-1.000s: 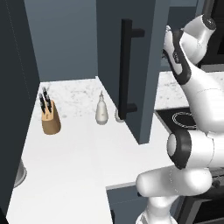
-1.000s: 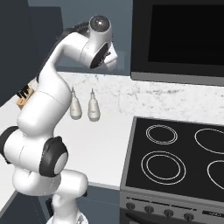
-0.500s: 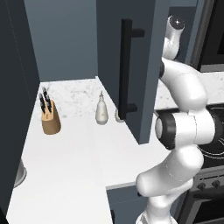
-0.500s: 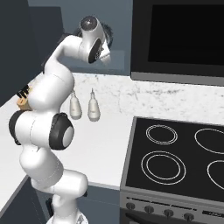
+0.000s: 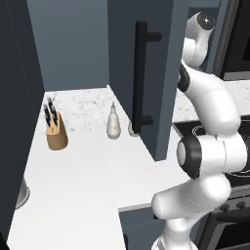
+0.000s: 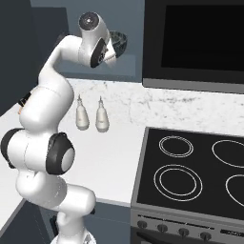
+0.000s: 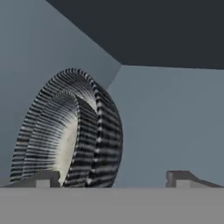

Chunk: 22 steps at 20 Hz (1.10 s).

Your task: Pick up the bowls on the counter and stack them on top of one another in the open cabinet. Place the smaller bowl on top of the larger bowl.

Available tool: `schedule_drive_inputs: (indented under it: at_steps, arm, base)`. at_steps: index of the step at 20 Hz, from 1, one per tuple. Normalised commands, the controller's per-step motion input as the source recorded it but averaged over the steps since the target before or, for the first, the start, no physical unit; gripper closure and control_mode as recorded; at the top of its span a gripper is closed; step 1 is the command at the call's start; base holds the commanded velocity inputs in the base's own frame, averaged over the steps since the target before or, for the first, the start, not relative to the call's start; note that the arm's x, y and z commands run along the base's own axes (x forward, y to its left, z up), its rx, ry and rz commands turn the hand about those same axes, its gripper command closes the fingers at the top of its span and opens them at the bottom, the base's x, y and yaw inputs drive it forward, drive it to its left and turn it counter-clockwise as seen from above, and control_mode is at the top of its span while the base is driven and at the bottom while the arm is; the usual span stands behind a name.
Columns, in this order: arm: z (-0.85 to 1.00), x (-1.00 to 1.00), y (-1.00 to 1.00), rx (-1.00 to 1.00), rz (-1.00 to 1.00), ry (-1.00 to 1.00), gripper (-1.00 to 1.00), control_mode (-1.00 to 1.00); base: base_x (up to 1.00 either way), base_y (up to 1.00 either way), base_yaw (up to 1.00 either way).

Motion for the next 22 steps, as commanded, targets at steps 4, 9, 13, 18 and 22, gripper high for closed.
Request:
schedule_drive_inputs:
  at_steps: [4, 9, 13, 18, 22]
  arm:
    - [-0.05, -1.00, -0.14, 0.04, -0.06, -0.31, -1.00, -1.00]
    - [-0.72, -1.00, -0.14, 0.01, -0.12, -0.09, -1.00, -1.00]
    - [-1.00, -1.00, -0.03, 0.00, -0.13, 0.05, -1.00, -1.00]
    - [-1.00, -1.00, 0.00, -0.07, -0.11, 0.09, -1.00, -1.00]
    - [-0.31, -1.00, -0.31, 0.05, -0.17, -0.22, -1.00, -1.00]
  base:
    - [0.00, 0.00, 0.00]
    - [0.00, 0.00, 0.00]
    - [0.00, 0.00, 0.00]
    - [0.00, 0.00, 0.00]
    - [0.00, 0.00, 0.00]
